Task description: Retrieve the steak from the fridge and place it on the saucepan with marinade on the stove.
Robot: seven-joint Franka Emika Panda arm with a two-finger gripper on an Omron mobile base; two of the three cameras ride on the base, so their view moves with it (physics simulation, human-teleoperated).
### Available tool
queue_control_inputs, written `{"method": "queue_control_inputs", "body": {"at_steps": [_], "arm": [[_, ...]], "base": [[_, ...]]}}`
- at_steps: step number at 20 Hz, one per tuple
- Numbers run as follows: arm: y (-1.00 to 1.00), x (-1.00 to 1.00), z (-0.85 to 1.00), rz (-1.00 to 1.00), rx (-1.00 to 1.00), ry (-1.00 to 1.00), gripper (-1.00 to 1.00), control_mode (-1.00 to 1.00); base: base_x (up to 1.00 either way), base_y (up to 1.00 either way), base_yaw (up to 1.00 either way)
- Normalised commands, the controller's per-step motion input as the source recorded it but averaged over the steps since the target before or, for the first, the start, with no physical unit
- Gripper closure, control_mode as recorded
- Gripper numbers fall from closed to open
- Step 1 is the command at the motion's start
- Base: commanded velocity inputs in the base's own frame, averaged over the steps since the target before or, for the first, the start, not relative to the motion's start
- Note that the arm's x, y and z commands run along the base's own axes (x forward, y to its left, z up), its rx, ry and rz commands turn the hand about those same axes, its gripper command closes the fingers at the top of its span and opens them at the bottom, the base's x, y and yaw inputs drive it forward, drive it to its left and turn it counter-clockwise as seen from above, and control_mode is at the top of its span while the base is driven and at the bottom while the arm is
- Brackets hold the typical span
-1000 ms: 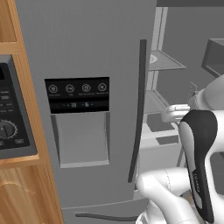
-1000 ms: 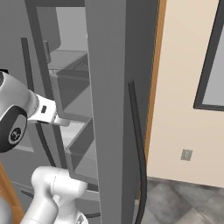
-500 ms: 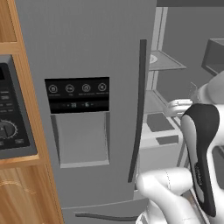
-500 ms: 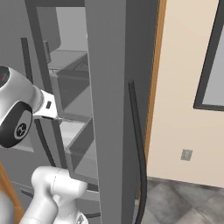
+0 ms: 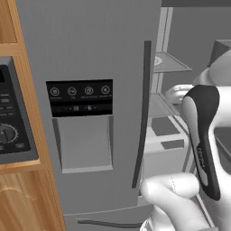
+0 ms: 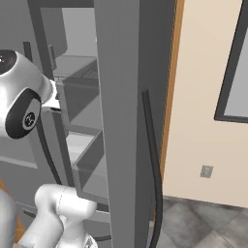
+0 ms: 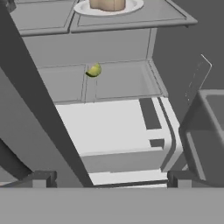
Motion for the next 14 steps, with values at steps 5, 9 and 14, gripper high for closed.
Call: {"method": "queue_control_inputs", "body": {"at_steps": [5,9,14], "arm": [[0.0,0.61,0.17,0.0,0.0,-0.06,-1.0,-1.0],[0.0,0.6,0.13,0.0,0.0,-0.03,-1.0,-1.0],[-0.05,0.61,0.12,0.0,0.0,-0.01,-1.0,-1.0]], "base": [[0.0,0.0,0.0],[0.0,0.0,0.0],[0.0,0.0,0.0]]}}
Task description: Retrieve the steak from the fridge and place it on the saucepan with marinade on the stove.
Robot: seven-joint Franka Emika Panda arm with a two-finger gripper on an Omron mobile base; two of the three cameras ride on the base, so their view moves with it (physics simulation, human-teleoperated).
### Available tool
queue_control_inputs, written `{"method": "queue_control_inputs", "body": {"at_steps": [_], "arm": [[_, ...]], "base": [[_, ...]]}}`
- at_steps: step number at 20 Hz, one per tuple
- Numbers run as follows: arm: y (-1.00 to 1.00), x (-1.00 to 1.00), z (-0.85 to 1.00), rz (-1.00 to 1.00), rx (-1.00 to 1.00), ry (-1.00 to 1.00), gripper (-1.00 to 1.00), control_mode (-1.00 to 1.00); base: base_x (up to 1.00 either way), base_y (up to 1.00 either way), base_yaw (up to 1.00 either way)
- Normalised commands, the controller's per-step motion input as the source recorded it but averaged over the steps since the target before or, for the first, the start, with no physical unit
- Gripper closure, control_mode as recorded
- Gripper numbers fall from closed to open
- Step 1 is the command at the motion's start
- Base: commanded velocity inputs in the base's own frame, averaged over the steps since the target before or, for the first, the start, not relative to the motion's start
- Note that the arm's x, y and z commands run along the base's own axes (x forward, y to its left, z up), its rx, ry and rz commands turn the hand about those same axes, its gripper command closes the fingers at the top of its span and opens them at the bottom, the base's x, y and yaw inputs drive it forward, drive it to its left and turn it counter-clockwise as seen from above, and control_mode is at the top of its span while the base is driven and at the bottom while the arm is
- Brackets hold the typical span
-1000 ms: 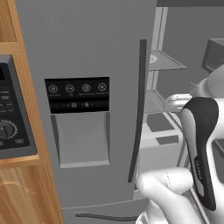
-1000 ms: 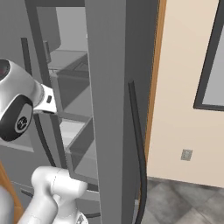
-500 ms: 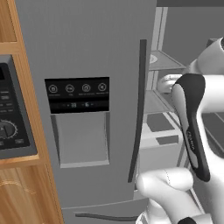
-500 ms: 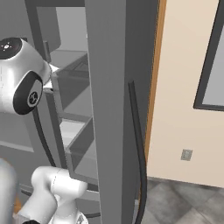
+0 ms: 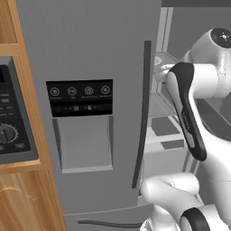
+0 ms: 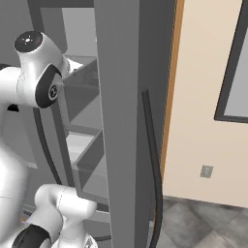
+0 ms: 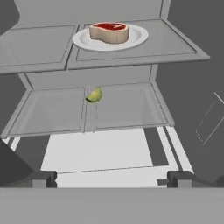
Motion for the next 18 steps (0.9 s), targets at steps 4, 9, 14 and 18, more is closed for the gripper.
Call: {"method": "queue_control_inputs", "body": {"at_steps": [4,9,14,18], "arm": [[-0.14,0.39,0.16,0.0,0.0,-0.07,-1.0,-1.0],[-0.15,0.43,0.12,0.0,0.0,-0.08,-1.0,-1.0],[-0.15,0.36,0.05,0.0,0.0,-0.09,-1.0,-1.0],[-0.1,0.33,0.0,0.0,0.0,-0.07,-1.0,-1.0]], "base": [[0.0,0.0,0.0],[0.0,0.0,0.0],[0.0,0.0,0.0],[0.0,0.0,0.0]]}}
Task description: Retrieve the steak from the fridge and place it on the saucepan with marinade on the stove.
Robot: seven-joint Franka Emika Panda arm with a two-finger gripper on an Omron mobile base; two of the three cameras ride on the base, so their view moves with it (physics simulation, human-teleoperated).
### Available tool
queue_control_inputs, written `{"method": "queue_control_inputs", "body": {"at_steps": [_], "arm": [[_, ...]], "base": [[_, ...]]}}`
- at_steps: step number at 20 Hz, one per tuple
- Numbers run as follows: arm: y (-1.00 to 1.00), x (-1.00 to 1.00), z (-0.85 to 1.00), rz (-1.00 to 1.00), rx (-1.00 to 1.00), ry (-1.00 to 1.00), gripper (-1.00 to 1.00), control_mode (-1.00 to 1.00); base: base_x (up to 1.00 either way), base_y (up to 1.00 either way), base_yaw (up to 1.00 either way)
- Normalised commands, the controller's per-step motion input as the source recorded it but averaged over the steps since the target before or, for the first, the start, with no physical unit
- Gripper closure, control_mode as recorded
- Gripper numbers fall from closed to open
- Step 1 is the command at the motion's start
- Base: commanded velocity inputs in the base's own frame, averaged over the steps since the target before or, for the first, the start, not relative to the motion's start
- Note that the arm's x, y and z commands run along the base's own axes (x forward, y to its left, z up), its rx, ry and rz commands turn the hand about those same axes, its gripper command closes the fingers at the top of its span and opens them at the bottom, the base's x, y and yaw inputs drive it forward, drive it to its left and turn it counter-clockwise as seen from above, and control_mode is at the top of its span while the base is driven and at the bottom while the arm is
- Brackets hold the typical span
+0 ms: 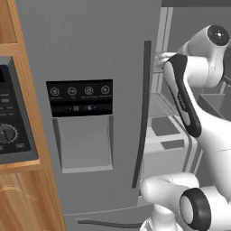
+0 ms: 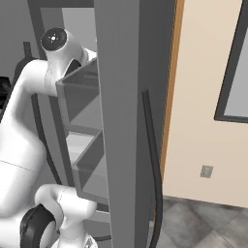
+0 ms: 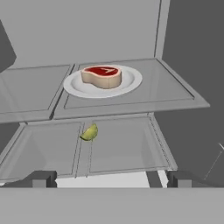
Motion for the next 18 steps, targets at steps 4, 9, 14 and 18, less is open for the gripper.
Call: {"method": "queue_control_inputs", "body": {"at_steps": [4,9,14,18], "arm": [[-0.03,0.4,0.08,0.0,0.02,0.0,-1.0,-1.0],[0.0,0.43,0.05,0.0,0.01,0.0,-1.0,-1.0],[0.0,0.41,0.01,0.0,0.0,0.0,-1.0,-1.0],[0.0,0.31,0.0,0.0,0.0,0.0,-1.0,-1.0]], "base": [[0.0,0.0,0.0],[0.0,0.0,0.0],[0.0,0.0,0.0],[0.0,0.0,0.0]]}}
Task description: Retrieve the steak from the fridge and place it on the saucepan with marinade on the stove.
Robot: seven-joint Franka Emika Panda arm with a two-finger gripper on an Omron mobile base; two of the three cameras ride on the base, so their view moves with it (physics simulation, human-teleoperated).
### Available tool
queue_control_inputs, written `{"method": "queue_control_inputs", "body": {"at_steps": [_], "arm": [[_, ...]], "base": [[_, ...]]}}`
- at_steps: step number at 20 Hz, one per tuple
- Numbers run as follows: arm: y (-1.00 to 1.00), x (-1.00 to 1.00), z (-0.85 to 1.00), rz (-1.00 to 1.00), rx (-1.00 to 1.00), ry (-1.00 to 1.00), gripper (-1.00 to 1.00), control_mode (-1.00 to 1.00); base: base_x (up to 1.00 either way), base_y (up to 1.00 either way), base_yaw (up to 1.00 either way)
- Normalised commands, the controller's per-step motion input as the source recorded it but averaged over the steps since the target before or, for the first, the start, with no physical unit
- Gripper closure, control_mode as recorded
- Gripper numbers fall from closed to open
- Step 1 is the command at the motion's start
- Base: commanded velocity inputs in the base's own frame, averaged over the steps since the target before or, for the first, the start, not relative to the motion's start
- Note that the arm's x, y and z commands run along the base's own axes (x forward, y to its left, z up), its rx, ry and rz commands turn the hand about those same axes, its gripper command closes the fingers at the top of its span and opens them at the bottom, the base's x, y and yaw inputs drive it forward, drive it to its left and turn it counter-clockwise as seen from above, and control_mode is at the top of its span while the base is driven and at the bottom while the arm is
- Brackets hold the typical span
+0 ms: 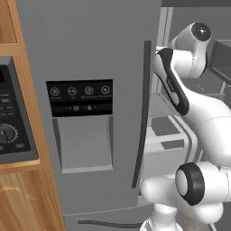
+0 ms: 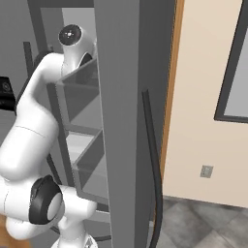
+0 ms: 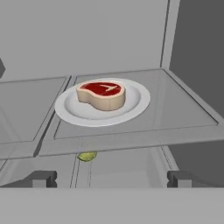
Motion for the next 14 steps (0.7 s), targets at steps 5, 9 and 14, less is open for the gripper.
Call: {"method": "queue_control_inputs", "body": {"at_steps": [5,9,14], "arm": [[0.0,0.24,0.0,0.0,0.0,0.0,-1.0,-1.0],[0.0,0.21,0.0,0.02,0.0,0.0,-1.0,-1.0],[0.0,0.28,-0.04,0.03,0.0,0.0,-1.0,-1.0]], "base": [[0.0,0.0,0.0],[0.0,0.0,0.0],[0.0,0.0,0.0]]}}
